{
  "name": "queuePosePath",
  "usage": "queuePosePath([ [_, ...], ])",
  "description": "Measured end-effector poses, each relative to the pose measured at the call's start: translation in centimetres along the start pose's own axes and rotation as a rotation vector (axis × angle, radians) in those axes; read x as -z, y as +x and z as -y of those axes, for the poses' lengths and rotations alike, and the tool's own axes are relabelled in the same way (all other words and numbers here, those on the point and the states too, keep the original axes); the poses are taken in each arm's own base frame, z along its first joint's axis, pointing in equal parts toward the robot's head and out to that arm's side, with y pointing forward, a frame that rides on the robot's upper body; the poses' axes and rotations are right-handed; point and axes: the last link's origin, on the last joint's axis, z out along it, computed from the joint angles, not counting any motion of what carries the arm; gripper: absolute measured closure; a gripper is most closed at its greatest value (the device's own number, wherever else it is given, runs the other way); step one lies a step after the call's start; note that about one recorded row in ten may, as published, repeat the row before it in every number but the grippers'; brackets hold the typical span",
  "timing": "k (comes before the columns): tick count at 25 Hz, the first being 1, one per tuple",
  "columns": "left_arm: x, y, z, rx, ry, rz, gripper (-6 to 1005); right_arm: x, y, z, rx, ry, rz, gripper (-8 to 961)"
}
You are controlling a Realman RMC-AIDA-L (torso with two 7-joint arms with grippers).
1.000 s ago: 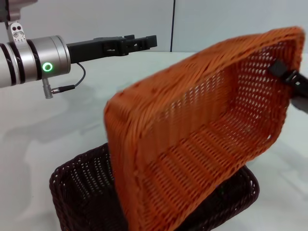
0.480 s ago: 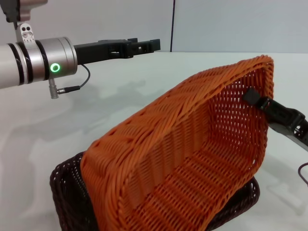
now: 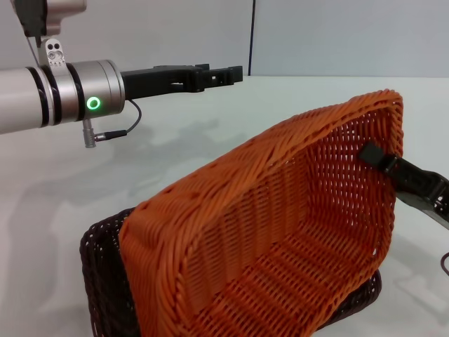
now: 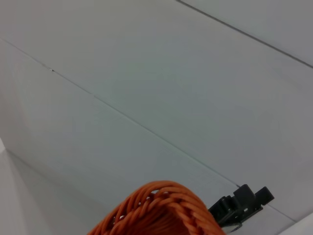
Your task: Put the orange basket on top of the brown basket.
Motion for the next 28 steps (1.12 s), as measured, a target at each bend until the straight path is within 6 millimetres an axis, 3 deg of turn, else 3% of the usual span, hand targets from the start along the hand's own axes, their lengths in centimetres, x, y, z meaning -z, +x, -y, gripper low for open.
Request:
queuePosePath([
  [5, -0.2, -0.2, -0.1, -0.003, 0.000, 0.011, 138, -0.1, -0.3, -0.1, 0.023, -0.002, -0.024, 731],
  [11, 0.0, -0.4, 0.0, 0.003, 0.001, 0.007, 138, -0.1, -0.5, 0.0, 0.033, 0.002, -0.036, 581],
  [16, 0.0, -0.3, 0.1, 0.001, 0.003, 0.006, 138, -0.2, -0.6, 0.1, 0.029, 0.009, -0.041, 402],
  [23, -0.2, -0.1, 0.0, -0.024, 0.005, 0.000, 137, -0.2, -0.9, 0.3, 0.035, 0.024, -0.036, 322],
  [28, 0.1, 0.1, 0.2, -0.024, 0.012, -0.015, 137, 0.8, -2.5, 0.2, 0.118, 0.055, -0.003, 288],
])
